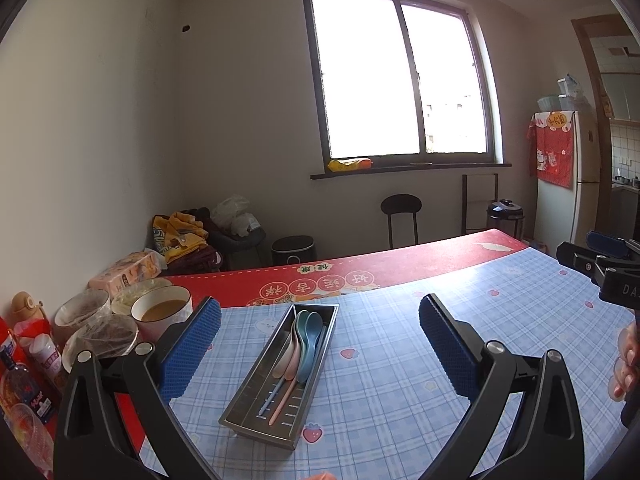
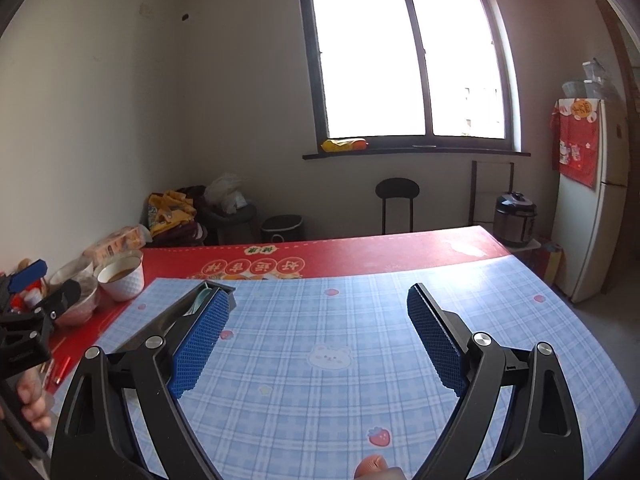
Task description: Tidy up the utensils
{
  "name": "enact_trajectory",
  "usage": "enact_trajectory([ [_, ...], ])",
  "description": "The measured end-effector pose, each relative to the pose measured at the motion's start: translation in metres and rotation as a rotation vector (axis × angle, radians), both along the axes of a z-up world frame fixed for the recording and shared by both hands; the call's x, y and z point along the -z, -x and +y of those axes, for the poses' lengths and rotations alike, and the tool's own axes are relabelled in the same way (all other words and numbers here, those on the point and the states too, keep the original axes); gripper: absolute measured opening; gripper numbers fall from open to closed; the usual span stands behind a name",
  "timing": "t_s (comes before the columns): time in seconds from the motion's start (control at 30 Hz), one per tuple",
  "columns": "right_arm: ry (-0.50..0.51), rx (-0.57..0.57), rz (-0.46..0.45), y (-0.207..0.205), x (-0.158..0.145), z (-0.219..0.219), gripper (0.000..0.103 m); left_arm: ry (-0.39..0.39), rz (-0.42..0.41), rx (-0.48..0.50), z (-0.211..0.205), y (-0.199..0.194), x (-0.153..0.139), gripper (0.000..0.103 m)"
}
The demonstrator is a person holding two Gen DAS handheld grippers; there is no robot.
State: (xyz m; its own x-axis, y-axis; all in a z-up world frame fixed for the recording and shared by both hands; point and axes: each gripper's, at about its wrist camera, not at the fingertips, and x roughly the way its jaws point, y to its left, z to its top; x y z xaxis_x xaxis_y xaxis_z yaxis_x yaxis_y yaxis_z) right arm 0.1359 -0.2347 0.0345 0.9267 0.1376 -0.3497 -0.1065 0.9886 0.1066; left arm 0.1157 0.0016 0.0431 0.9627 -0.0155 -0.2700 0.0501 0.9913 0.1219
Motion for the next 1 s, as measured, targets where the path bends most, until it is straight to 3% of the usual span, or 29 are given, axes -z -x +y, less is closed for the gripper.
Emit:
enact_trajectory([
  [1.0,0.013,0.01,0.015,-0.0001,0.0052,0.0015,0.087,0.027,0.037,0.008,0.0054,0.0006,0.0057,0.097],
])
